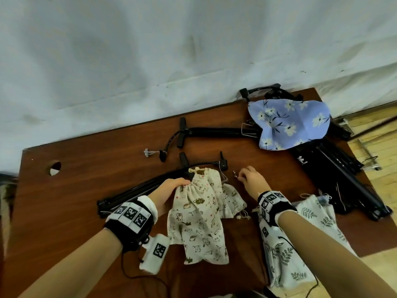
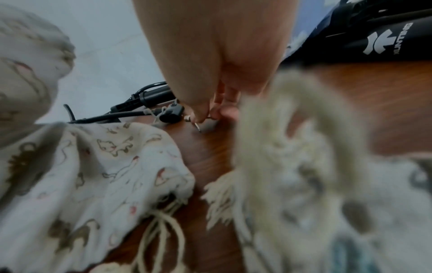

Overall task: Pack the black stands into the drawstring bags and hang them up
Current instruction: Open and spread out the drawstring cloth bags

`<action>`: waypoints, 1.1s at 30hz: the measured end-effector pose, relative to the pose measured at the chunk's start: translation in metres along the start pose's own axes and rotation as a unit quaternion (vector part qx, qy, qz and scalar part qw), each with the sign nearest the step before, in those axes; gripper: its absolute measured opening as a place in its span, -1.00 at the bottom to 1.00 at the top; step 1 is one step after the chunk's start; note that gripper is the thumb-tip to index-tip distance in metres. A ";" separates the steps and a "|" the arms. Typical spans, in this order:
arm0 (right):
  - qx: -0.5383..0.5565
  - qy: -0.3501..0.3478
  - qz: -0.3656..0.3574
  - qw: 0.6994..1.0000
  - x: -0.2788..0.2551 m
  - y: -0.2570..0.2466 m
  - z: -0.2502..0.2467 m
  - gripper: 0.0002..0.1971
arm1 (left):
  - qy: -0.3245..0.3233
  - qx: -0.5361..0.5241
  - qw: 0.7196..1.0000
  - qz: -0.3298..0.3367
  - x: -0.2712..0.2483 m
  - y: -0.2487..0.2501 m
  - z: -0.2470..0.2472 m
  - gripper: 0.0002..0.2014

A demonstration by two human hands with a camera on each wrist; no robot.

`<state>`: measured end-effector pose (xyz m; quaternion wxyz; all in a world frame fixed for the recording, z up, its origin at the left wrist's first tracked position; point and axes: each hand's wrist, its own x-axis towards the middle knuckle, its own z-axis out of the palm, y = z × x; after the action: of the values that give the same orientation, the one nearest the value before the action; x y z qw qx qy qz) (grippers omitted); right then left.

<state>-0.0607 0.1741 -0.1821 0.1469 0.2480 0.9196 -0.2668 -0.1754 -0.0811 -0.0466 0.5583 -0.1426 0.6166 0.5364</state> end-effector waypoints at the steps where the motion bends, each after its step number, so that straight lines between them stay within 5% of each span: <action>1: 0.008 0.007 -0.009 1.000 -0.002 -0.001 -0.003 -0.88 | -0.003 0.004 1.000 0.011 0.001 0.002 0.001 -0.81; 5: 0.132 0.050 0.012 0.990 -0.018 -0.023 -0.029 -0.88 | -0.011 0.065 0.992 0.106 0.003 0.004 0.004 -0.81; 8: 0.333 0.064 -0.036 0.940 -0.048 -0.062 -0.067 -0.81 | -0.024 0.213 0.956 0.198 -0.008 0.009 0.013 -0.69; 11: 0.469 -0.050 -0.151 0.869 -0.081 -0.102 -0.098 -0.83 | -0.084 0.312 0.906 0.274 -0.024 0.015 0.029 -0.52; 13: 0.474 -0.103 -0.170 0.858 -0.097 -0.113 -0.107 -0.84 | -0.106 0.359 0.868 0.326 -0.035 0.019 0.041 -0.38; 18: 0.260 -0.019 -0.247 0.933 -0.121 -0.111 -0.123 -0.82 | -0.097 0.524 0.746 0.399 -0.065 0.022 0.062 -0.51; 21: 0.181 -0.029 -0.261 0.948 -0.136 -0.108 -0.125 -0.79 | -0.063 0.600 0.668 0.436 -0.084 0.026 0.071 -0.37; 24: 0.195 -0.026 -0.244 0.950 -0.154 -0.093 -0.136 -0.84 | -0.004 0.600 0.650 0.466 -0.096 0.039 0.065 -0.26; 26: 0.098 -0.014 -0.251 0.963 -0.165 -0.076 -0.148 -0.84 | 0.031 0.617 0.644 0.450 -0.103 0.045 0.055 -0.36; 27: 0.018 -0.010 -0.259 0.966 -0.170 -0.068 -0.153 -0.82 | 0.050 0.651 0.616 0.441 -0.105 0.045 0.049 -0.44; 31: -0.252 0.030 -0.296 0.921 -0.187 -0.049 -0.165 -0.79 | 0.096 0.771 0.412 0.475 -0.106 0.035 0.044 -0.55; 33: -0.312 0.038 -0.287 0.905 -0.192 -0.045 -0.168 -0.78 | 0.102 0.807 0.383 0.439 -0.106 0.030 0.051 -0.55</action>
<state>0.0522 0.1629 0.0514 0.0988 -0.0750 0.9922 0.0124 -0.1361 -0.0724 0.0681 0.0309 0.6116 0.7882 -0.0615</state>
